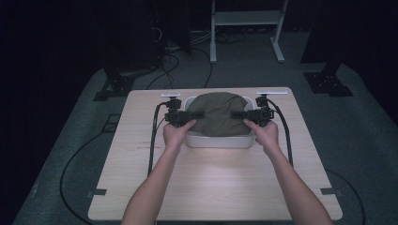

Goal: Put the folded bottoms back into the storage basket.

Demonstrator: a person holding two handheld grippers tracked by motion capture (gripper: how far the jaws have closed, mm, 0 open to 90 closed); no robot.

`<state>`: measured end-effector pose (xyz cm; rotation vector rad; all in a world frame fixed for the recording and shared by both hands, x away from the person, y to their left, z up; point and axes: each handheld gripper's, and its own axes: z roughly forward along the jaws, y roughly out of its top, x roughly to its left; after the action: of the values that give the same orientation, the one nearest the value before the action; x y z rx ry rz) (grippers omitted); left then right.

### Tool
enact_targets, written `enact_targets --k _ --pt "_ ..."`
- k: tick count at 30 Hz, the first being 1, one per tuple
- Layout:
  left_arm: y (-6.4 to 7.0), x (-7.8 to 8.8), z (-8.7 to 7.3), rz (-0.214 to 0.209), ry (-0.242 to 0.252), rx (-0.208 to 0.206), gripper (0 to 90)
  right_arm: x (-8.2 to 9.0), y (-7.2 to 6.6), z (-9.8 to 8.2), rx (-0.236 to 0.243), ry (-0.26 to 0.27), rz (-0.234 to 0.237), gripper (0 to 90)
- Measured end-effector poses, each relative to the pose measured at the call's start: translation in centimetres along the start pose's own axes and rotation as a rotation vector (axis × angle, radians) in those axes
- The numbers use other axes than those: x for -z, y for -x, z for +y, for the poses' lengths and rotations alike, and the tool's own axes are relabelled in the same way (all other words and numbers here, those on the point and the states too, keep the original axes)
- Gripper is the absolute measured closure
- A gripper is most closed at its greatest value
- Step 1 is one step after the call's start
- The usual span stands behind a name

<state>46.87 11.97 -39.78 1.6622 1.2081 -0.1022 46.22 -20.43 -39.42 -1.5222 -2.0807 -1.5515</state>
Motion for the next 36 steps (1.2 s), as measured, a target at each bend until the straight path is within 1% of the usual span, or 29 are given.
enact_targets --k 7,19,26,31,36 --pt "-0.5 -0.6 -0.1 0.014 -0.02 0.009 58.2 -0.3 0.4 -0.1 -0.008 -0.011 -0.012 66.5" --pt "-1.1 -1.9 -0.3 0.029 -0.023 0.03 56.6 -0.7 1.3 -0.1 -0.023 -0.027 -0.046 66.5" --pt "-1.1 -2.4 -0.4 0.054 -0.039 0.013 55.9 -0.9 1.7 -0.1 -0.026 -0.041 -0.068 66.5" --pt "-1.2 -2.5 -0.4 0.065 -0.043 0.013 54.8 -1.0 2.0 -0.1 -0.024 -0.055 -0.081 66.5" --pt "-1.1 -2.8 -0.6 0.084 -0.068 -0.003 54.4 -1.2 2.2 -0.1 -0.024 -0.06 -0.095 66.5"
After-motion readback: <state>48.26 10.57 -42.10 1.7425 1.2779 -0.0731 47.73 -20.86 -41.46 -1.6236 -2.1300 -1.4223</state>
